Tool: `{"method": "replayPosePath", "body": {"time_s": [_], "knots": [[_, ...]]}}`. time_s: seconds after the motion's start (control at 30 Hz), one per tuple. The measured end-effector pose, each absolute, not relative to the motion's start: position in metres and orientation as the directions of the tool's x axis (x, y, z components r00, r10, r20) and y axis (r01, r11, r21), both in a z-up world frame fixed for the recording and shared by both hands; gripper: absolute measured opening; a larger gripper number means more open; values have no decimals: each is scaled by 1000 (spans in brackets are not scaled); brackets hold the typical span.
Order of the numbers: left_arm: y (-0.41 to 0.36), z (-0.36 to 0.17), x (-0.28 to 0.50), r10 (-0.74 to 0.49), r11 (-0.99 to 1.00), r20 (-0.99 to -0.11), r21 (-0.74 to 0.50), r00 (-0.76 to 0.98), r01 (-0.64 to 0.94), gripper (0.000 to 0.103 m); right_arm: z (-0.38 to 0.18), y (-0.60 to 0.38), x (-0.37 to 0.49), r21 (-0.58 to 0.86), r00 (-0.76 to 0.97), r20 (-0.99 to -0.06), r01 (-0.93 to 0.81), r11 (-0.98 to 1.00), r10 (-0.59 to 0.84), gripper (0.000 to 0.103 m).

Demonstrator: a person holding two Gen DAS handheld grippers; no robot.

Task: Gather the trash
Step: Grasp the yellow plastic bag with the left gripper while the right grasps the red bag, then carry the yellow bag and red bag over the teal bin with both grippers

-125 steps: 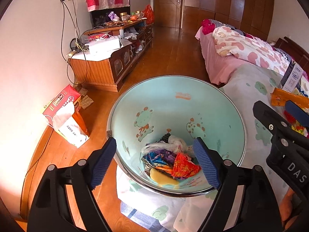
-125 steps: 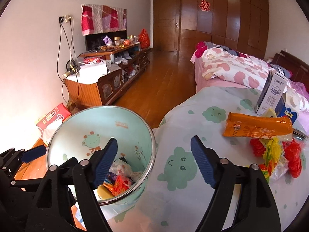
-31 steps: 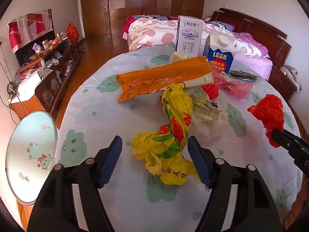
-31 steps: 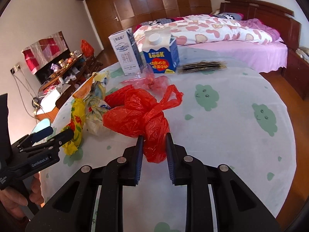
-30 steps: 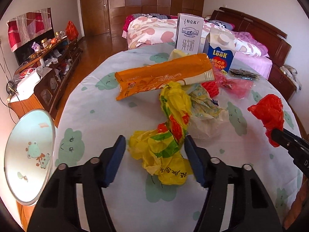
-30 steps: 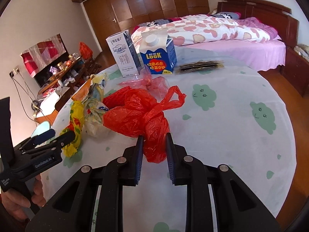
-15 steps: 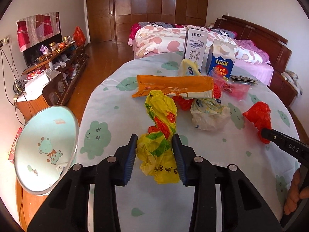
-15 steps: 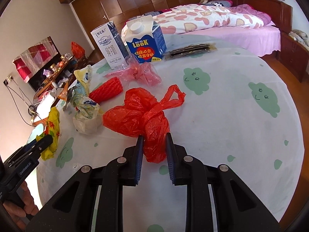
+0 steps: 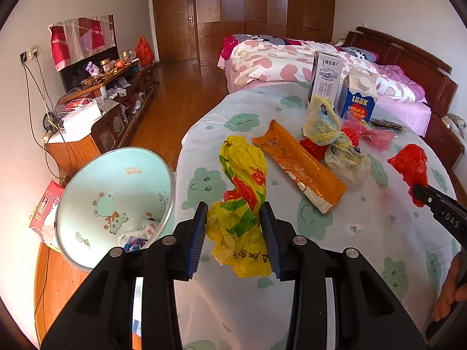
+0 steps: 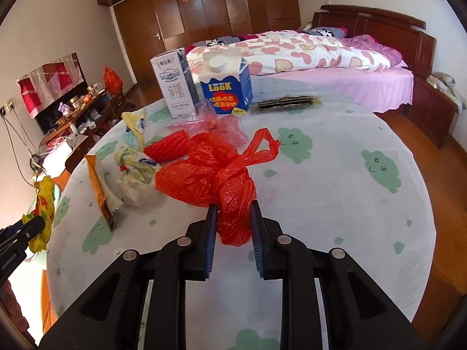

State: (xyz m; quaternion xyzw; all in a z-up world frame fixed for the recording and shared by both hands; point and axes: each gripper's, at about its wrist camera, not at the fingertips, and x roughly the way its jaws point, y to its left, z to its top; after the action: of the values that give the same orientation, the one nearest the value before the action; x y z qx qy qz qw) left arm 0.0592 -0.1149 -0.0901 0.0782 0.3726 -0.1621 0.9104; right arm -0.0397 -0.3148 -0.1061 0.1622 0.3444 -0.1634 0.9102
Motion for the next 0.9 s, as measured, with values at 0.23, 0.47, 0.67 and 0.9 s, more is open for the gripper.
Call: {"method": "replayPosePath", "body": {"time_s": [0.23, 0.47, 0.67, 0.9], "knots": [[-90, -80, 54, -257, 941, -681, -14, 686, 338, 37, -93, -280, -36, 167, 734, -659, 353, 921, -162, 23], [-73, -73, 50, -276, 943, -663, -46, 696, 330, 37, -83, -251, -35, 151, 752, -644, 310, 939, -144, 23], [-52, -69, 47, -305, 942, -655, -102, 691, 319, 37, -75, -230, -34, 147, 766, -632, 271, 951, -121, 23], [-34, -73, 49, -261, 959, -673, -95, 692, 269, 37, -73, -207, -28, 137, 774, -626, 230, 963, -96, 23]]}}
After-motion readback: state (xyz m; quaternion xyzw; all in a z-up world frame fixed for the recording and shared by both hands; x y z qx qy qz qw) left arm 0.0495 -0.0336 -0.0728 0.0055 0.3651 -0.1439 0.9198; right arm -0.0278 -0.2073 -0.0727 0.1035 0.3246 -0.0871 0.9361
